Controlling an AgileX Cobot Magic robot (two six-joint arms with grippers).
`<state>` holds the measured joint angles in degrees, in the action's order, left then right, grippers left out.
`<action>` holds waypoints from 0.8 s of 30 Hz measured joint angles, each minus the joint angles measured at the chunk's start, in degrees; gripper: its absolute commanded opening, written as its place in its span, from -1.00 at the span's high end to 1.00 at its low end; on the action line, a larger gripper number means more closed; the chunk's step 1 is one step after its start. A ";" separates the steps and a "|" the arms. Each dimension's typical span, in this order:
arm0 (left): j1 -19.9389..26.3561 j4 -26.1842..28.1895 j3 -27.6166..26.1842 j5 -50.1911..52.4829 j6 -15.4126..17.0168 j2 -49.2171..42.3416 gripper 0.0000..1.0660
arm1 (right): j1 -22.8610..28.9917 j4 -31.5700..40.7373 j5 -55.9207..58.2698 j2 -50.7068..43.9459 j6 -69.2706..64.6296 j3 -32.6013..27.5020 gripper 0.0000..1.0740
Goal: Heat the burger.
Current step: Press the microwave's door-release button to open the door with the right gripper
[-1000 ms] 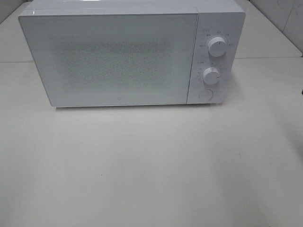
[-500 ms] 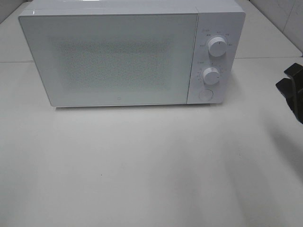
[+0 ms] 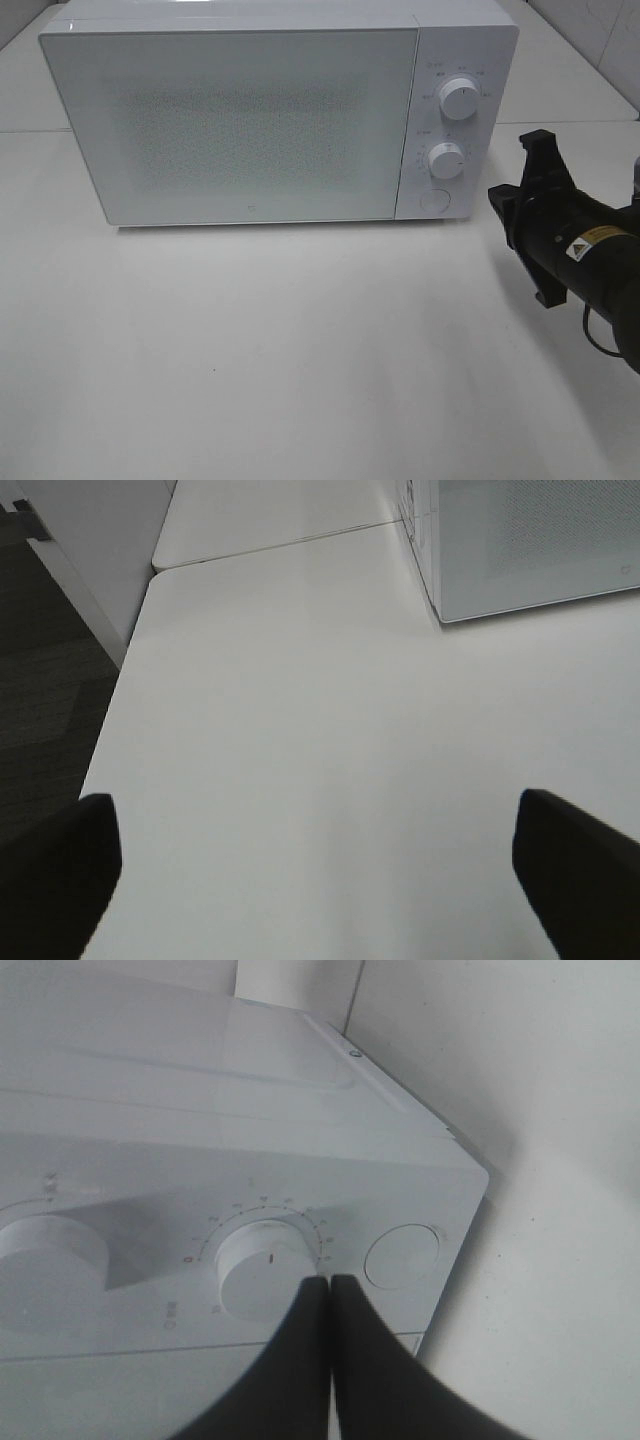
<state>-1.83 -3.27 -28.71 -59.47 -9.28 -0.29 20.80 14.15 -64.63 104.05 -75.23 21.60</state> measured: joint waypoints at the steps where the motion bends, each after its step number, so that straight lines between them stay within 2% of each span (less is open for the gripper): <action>1: 0.00 0.00 0.00 0.00 0.00 0.00 -0.89 | 0.17 0.57 0.57 2.06 -2.18 1.95 1.00; 9: 0.00 0.00 0.00 0.00 0.00 0.00 -0.89 | 0.29 0.63 4.81 7.51 -7.45 8.19 1.00; 24: 0.00 0.00 0.00 0.00 0.00 0.00 -0.89 | 0.63 0.69 12.43 12.78 -8.25 16.10 1.00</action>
<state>-1.83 -3.27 -28.71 -59.47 -9.28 -0.29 21.43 14.84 -52.20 116.83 -83.48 37.70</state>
